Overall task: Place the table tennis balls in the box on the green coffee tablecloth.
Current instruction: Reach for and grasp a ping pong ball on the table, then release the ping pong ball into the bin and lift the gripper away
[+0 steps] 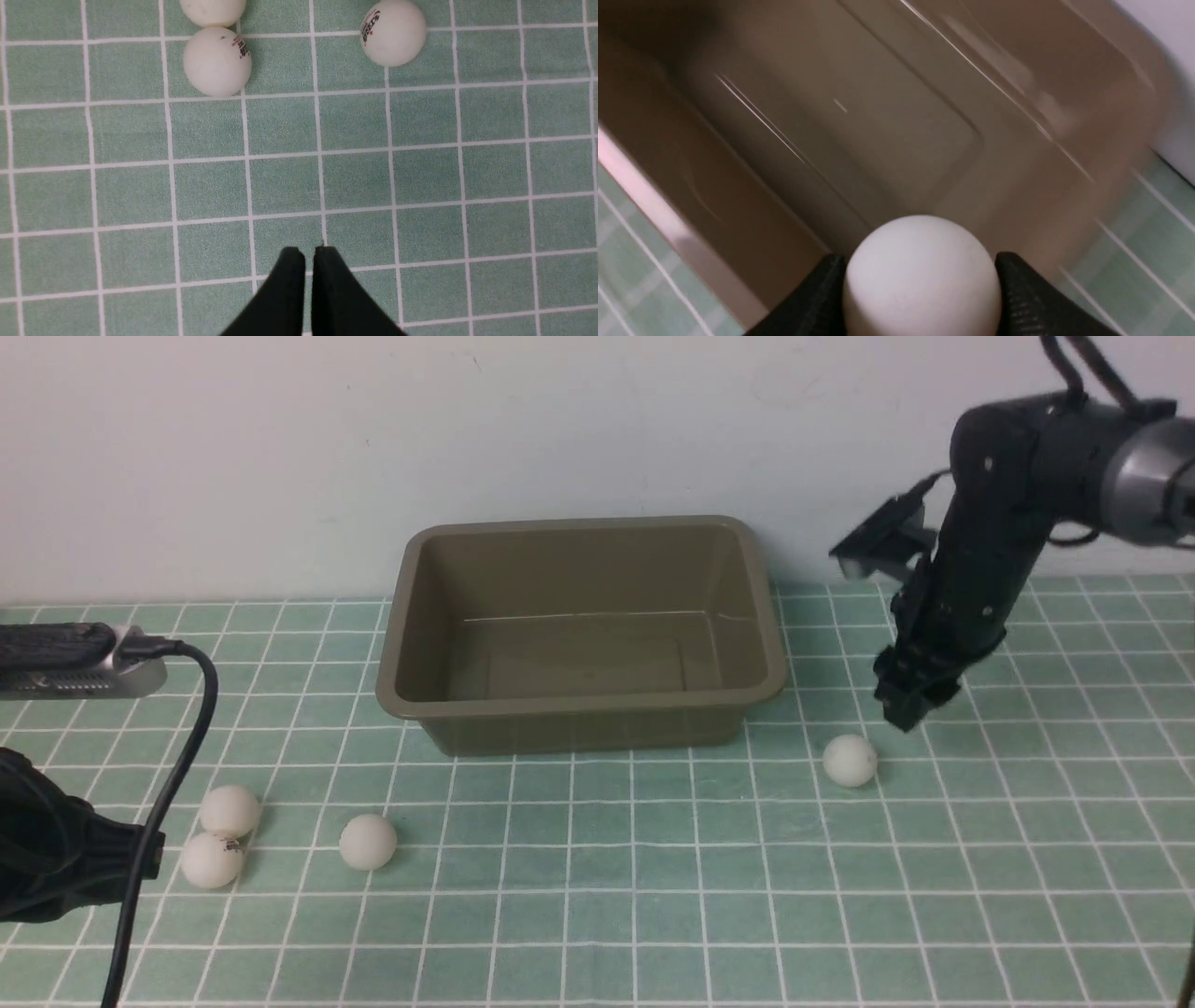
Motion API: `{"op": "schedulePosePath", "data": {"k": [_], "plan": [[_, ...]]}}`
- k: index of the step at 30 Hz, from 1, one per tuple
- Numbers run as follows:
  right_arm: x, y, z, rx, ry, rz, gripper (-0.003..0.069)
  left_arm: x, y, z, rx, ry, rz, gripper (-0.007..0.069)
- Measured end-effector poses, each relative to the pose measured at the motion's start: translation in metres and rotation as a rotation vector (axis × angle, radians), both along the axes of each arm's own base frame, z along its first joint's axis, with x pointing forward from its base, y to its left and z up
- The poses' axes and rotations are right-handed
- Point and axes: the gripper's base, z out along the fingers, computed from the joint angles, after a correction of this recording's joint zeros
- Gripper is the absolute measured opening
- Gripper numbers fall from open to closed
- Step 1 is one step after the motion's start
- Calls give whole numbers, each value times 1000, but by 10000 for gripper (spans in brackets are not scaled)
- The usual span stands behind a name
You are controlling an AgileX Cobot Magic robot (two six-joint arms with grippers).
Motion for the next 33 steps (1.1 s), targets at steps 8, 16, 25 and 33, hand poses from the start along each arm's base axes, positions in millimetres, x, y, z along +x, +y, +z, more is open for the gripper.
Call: {"op": "schedulePosePath", "data": {"k": [8,16,25,33], "plan": [[9,51,-68,-70,57,-11,360,0,0,0,0,0,0,9],[13,57,-70,-60,59,-31,449,0,0,0,-1,0,0,9],[-15,4,42,-188,-123,-132,541,0,0,0,-1,0,0,9],[-41,-71,33,-270,2,-240,543,0,0,0,-6,0,1,9]]}}
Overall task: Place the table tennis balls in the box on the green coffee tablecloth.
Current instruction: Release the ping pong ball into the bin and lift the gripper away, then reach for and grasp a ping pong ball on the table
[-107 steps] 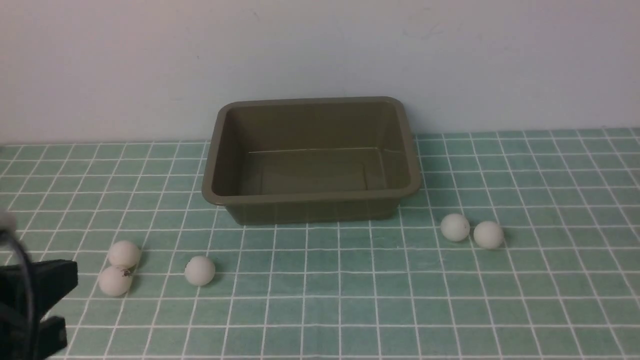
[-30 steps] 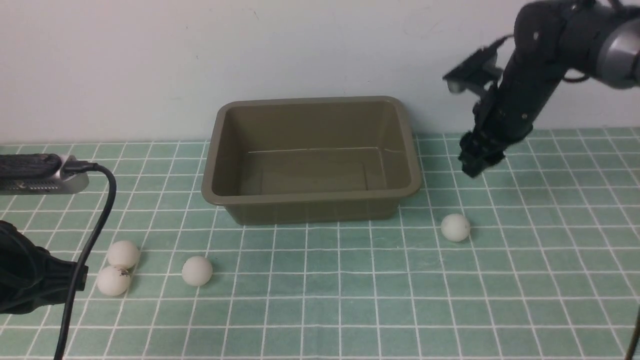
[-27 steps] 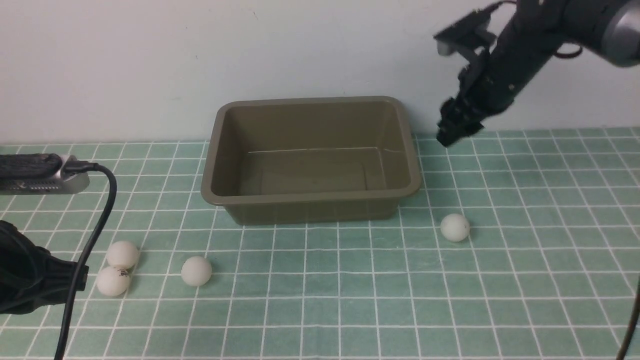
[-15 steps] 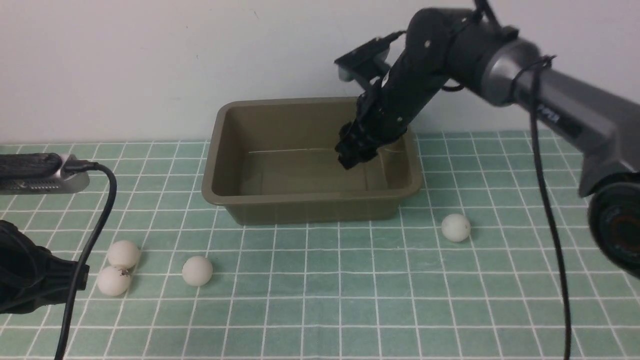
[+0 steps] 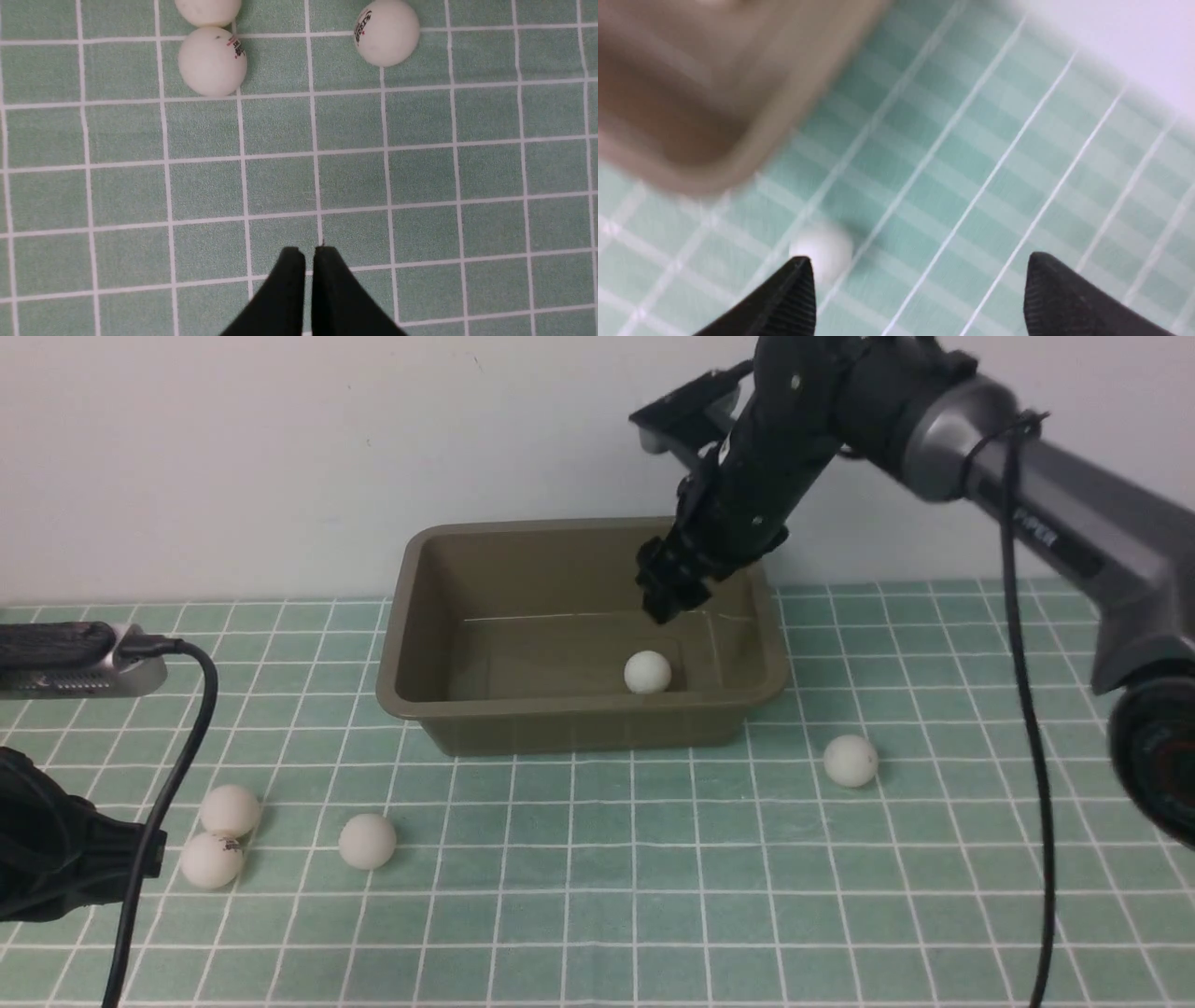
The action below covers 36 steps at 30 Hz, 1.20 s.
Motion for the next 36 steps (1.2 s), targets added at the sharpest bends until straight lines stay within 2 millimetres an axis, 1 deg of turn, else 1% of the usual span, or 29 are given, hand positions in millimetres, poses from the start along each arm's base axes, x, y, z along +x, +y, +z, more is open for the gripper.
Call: {"op": "schedulePosePath", "data": {"k": [2,3,5,7,11,15,20,22,28,32,34,35,36], "plan": [[-2,-6,-32,-8,91,19,543,0,0,0,-2,0,0,9],[-2,-5,-42,-3,113,29,543,0,0,0,-2,0,0,9],[-2,-3,-58,-1,141,62,543,0,0,0,-2,0,0,9],[-1,-1,-69,12,154,87,543,0,0,0,-2,0,0,9],[3,4,-82,34,164,114,543,0,0,0,-2,0,0,9],[10,7,-104,40,201,122,543,0,0,0,-3,3,0,9],[13,8,-123,32,242,124,543,0,0,0,-3,3,0,9],[15,9,-134,32,265,124,543,0,0,0,-3,3,0,9],[17,10,-153,27,305,121,542,0,0,0,-3,3,0,9],[18,10,-161,25,324,119,498,0,0,0,-3,3,0,9],[17,10,-164,22,337,120,430,0,0,0,-3,3,0,9],[17,10,-164,21,342,123,411,0,0,0,-3,3,0,9],[17,10,-164,20,346,125,372,0,0,0,-3,3,0,9]]}}
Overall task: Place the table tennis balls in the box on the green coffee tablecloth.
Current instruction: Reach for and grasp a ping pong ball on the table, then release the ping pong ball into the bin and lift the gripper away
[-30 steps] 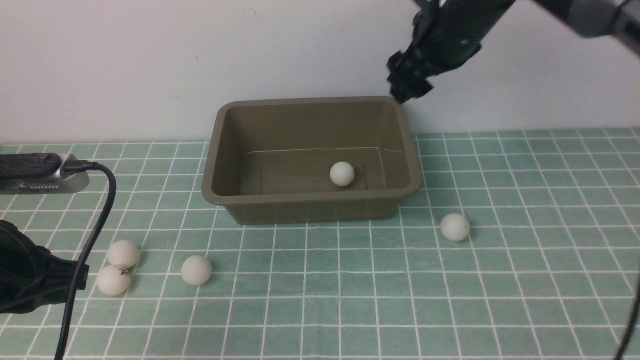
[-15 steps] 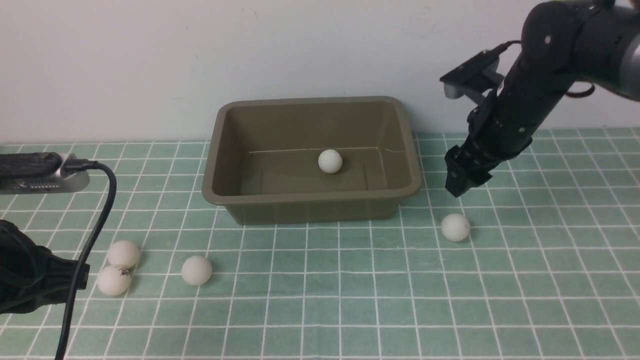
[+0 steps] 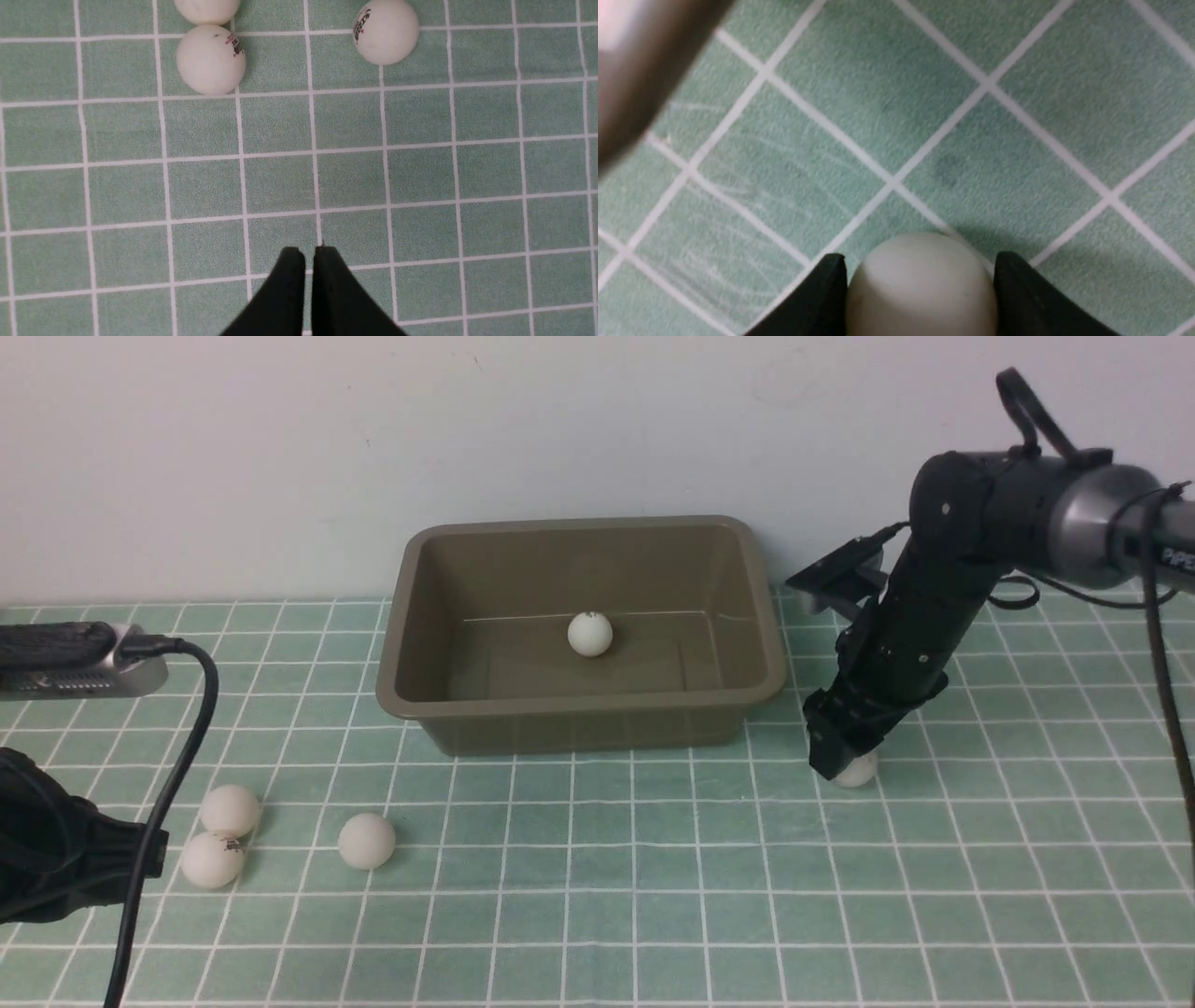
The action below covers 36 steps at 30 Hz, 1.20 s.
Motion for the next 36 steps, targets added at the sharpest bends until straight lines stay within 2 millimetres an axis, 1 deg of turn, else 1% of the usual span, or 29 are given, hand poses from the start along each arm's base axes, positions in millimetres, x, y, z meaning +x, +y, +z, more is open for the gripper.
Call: {"op": "schedulePosePath", "data": {"k": [1,5,11,12,14,17,21,23,24,25,27,29,30,31,33,36], "plan": [[-1,0,0,-3,7,5,356,0,0,0,0,0,0,9],[-3,-3,3,-40,40,41,361,0,0,0,0,0,0,9],[11,-5,27,-86,-40,57,361,0,0,0,0,0,0,9],[15,-5,35,-88,-72,50,361,0,0,0,0,0,0,9],[26,-2,58,-65,-152,21,361,0,0,0,0,0,0,9],[33,3,81,-5,-220,-2,361,0,0,0,0,0,0,9],[35,23,113,139,-291,3,361,0,0,0,0,-2,0,9],[31,41,127,229,-311,34,361,0,0,0,1,-5,1,9],[27,56,134,288,-327,59,361,1,0,0,1,-9,2,9],[24,69,136,315,-344,79,361,1,0,0,2,-13,3,9],[22,87,135,335,-373,105,361,3,1,1,6,-31,6,9],[19,103,127,338,-379,131,361,4,1,2,9,-54,12,9],[20,103,126,337,-378,131,361,5,1,2,11,-56,12,9],[19,112,118,328,-370,146,361,6,2,3,12,-67,15,9],[19,122,101,308,-345,160,361,7,2,4,16,-89,20,9],[25,129,69,270,-294,145,361,12,4,6,27,-149,35,21]]}}
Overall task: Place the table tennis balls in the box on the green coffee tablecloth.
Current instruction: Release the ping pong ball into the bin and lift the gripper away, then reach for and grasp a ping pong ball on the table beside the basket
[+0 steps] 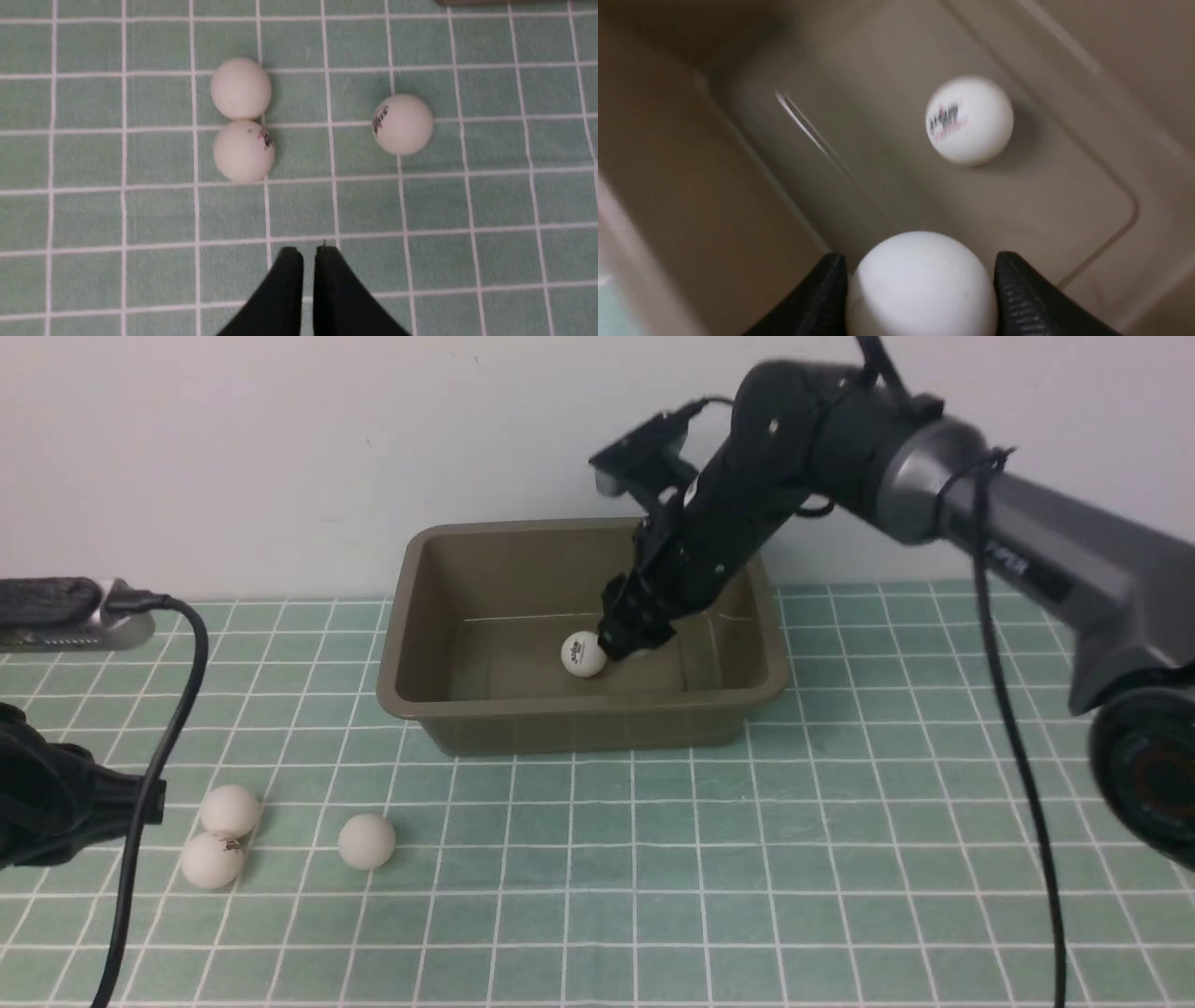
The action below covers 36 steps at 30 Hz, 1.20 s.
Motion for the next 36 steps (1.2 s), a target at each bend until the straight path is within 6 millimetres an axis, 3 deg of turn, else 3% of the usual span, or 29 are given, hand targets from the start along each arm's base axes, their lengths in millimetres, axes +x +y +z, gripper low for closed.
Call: {"op": "schedulePosePath", "data": {"k": [4,8,13,15,16,19,23,24,29,36], "plan": [[5,-2,-16,-42,13,-34,423,7,3,-1,37,-39,5,71],[9,-3,2,-55,-34,-40,496,17,6,-11,50,-10,5,156],[-3,-10,63,-27,-92,-52,507,37,9,-34,50,47,13,323],[-16,-20,105,-33,-166,-63,507,47,11,-46,53,55,22,415],[-27,-31,135,-42,-235,-83,509,53,12,-53,54,61,26,452],[-49,-61,192,-47,-368,-164,511,65,14,-71,68,84,29,519],[-78,-106,246,-13,-470,-286,511,79,17,-94,84,112,32,542],[-94,-127,264,-1,-499,-336,511,82,18,-99,88,119,31,543],[-146,-174,301,12,-562,-436,511,95,20,-122,95,153,32,545],[-199,-193,327,44,-635,-459,511,113,22,-135,90,183,31,545]]}}
